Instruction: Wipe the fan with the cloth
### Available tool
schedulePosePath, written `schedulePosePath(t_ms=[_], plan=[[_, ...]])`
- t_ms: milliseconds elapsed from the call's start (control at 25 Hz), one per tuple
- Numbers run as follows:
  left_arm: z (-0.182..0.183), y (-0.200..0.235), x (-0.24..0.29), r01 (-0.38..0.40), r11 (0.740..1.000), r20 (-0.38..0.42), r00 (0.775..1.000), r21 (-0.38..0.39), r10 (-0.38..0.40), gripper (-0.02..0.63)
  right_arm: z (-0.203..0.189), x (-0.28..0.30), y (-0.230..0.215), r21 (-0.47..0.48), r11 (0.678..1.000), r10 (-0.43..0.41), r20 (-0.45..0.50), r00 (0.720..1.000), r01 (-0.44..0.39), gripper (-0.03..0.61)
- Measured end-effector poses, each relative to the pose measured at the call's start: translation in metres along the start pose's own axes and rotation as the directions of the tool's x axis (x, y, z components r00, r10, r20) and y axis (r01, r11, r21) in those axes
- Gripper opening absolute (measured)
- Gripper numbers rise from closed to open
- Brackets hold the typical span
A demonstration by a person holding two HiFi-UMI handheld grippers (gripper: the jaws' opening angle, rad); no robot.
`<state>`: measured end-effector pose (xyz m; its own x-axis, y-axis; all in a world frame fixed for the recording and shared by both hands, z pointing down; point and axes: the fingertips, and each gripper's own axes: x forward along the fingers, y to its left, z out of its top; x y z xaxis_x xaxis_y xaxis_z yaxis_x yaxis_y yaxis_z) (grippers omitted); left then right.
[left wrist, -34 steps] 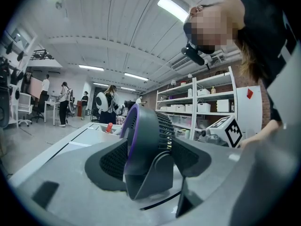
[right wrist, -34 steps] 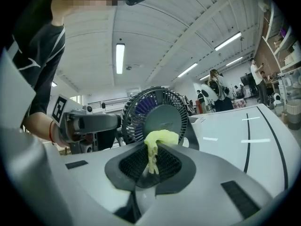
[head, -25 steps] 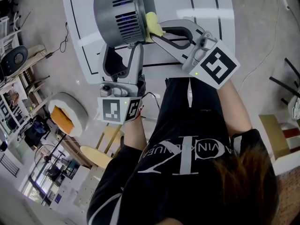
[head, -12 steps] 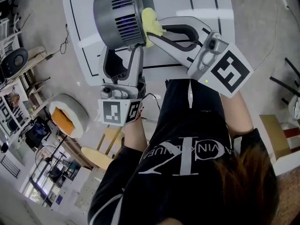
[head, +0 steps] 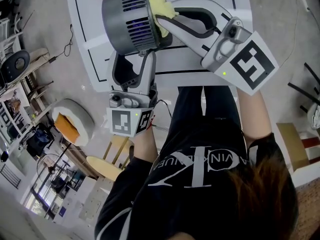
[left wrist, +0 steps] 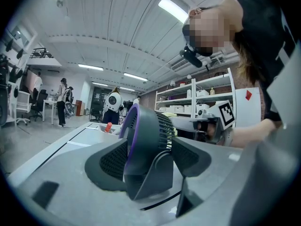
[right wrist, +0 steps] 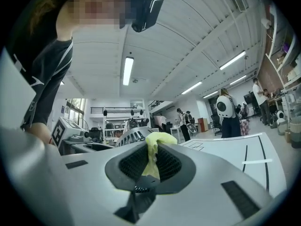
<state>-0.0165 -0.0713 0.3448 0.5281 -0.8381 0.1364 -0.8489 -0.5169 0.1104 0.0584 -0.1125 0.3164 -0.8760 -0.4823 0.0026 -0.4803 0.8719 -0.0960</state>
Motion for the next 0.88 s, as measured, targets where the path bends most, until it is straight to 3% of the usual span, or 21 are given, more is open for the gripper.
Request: schedulePosePath(t_ms=[120, 520, 720, 880], plan=[[0.009, -0.006, 0.01, 0.0, 1.0, 0.002, 1.0, -0.003, 0.0, 0.291, 0.01, 0.0, -0.025, 0.003, 1.0, -0.015, 0.009, 1.0, 0.015, 0.037], [0.014, 0.0, 0.013, -0.007, 1.0, 0.01, 1.0, -0.008, 0.007, 0.294, -0.01, 0.028, -0.067, 0.092, 0.993, -0.076, -0.02, 0.997, 0.077, 0.032], [0.014, 0.0, 0.007, -0.006, 1.0, 0.012, 1.0, -0.013, 0.006, 0.295, -0.04, 0.036, -0.064, 0.167, 0.98, -0.087, -0.109, 0.99, 0.104, 0.031], [0.014, -0.005, 0.007, -0.006, 1.0, 0.015, 1.0, -0.011, 0.007, 0.296, -0.064, 0.029, -0.05, 0.223, 0.972, -0.036, -0.178, 0.983, 0.076, 0.032]])
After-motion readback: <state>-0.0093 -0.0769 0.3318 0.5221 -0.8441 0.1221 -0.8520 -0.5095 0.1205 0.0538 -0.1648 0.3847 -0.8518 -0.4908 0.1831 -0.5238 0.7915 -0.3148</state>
